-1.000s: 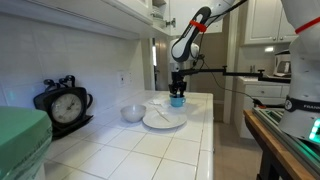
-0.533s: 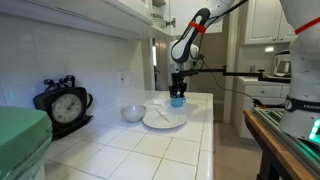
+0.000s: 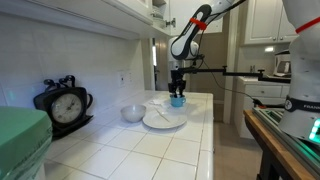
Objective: Remove the container from the blue cup and put it on the countertop
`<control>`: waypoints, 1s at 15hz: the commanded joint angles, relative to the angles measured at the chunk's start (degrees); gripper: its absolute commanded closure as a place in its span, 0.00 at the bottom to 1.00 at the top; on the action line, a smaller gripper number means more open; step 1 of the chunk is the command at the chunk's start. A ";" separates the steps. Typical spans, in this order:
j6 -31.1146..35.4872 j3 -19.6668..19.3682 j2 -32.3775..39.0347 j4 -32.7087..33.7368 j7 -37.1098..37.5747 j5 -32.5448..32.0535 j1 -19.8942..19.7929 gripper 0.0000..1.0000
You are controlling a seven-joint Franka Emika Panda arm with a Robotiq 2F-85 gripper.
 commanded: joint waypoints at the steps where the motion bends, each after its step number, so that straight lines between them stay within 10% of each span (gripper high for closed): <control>1: -3.64 -1.13 -4.47 -1.24 0.57 -2.54 1.19 0.76; 7: -10.93 -0.82 -9.82 1.26 0.97 -4.70 1.51 0.76; 15: -20.04 0.46 2.16 18.62 -2.51 -5.70 1.77 0.76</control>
